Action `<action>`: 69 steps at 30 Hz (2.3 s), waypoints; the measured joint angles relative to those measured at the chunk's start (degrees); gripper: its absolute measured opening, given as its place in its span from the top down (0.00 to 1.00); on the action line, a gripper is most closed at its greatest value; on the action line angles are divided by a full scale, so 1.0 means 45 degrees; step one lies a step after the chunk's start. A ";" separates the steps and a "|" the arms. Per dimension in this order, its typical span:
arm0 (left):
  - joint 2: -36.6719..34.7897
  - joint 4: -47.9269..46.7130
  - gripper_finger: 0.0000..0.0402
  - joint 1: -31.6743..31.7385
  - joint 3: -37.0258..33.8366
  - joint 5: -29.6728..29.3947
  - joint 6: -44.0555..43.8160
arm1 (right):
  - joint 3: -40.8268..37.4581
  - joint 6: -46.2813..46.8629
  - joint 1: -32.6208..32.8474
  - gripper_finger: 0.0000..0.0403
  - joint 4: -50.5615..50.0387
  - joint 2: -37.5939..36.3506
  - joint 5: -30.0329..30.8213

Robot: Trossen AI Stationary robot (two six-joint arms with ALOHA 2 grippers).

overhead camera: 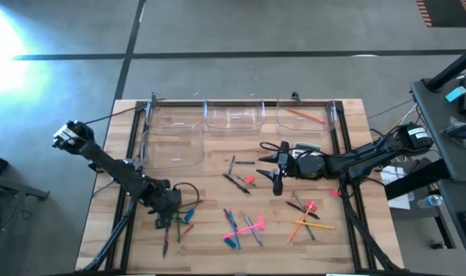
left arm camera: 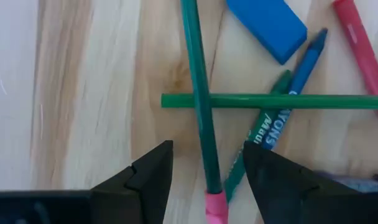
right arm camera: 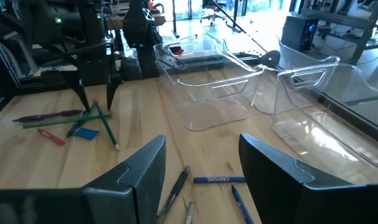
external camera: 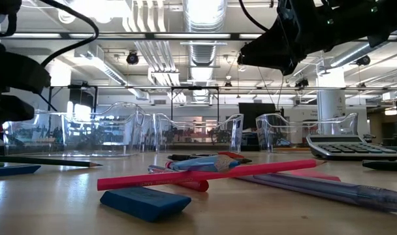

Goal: Sort crayons/erasers/pens/pencils in bins
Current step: Put the green pencil into the top right transparent bin

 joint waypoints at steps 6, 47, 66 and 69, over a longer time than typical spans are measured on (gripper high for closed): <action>0.0195 -0.0071 0.55 -0.0005 0.0103 -0.0073 0.0039 | -0.0005 0.0049 0.0000 0.52 0.0003 0.0000 0.0000; -0.5692 -0.8575 0.99 0.0862 0.2684 -0.6306 0.1826 | -0.0010 0.0238 0.0005 0.52 0.0008 0.0005 -0.0002; -0.4455 -0.9102 0.99 0.6591 0.2634 -0.6148 0.6114 | -0.0044 0.0500 0.0005 0.52 0.0008 0.0015 -0.0002; -0.4414 -0.9070 0.99 0.6591 0.2634 -0.6144 0.6102 | -0.0073 0.0495 0.0005 0.52 0.0000 0.0015 -0.0005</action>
